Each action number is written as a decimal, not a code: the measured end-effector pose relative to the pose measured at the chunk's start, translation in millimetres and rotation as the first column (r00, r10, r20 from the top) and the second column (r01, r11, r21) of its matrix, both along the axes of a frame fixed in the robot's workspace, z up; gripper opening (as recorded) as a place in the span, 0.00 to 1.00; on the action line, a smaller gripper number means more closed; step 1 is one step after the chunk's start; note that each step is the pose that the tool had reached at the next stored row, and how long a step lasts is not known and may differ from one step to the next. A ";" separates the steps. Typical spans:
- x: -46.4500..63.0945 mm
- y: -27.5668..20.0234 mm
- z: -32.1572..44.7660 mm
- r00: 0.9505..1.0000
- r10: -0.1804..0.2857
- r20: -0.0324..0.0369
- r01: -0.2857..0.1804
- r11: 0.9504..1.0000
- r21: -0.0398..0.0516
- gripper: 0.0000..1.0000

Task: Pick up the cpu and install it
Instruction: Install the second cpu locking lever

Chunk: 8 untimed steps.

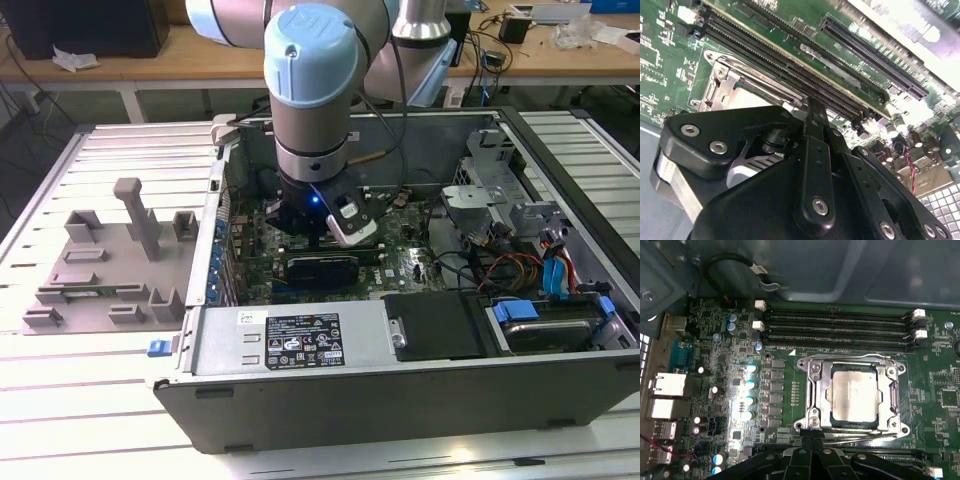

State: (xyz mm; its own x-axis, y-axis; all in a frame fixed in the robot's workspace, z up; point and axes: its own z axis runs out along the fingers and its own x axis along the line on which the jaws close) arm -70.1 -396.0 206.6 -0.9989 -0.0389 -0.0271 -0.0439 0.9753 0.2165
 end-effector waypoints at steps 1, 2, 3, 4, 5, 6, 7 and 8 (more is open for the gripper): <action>0.0 -0.9 -0.1 1.000 0.000 0.000 0.000 1.000 0.003 0.11; 0.0 -1.4 -0.2 1.000 -0.001 0.000 0.001 1.000 0.007 0.11; 0.0 -2.0 -0.3 1.000 -0.001 0.000 0.001 1.000 0.015 0.11; -0.1 -2.6 -1.0 1.000 -0.002 0.000 0.002 1.000 0.029 0.11; -0.1 -2.8 -1.3 1.000 -0.002 0.000 0.002 0.999 0.034 0.11; -0.1 -3.0 -1.8 1.000 -0.003 0.000 0.003 0.999 0.038 0.11; -0.2 -3.5 -2.8 1.000 -0.004 0.000 0.004 0.999 0.043 0.11; -0.2 -3.7 -3.5 1.000 -0.005 0.000 0.005 0.999 0.045 0.11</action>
State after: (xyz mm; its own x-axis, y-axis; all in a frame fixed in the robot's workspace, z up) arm -70.3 -399.7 203.0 -0.9991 -0.0324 -0.0288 -0.0388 0.9649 0.2599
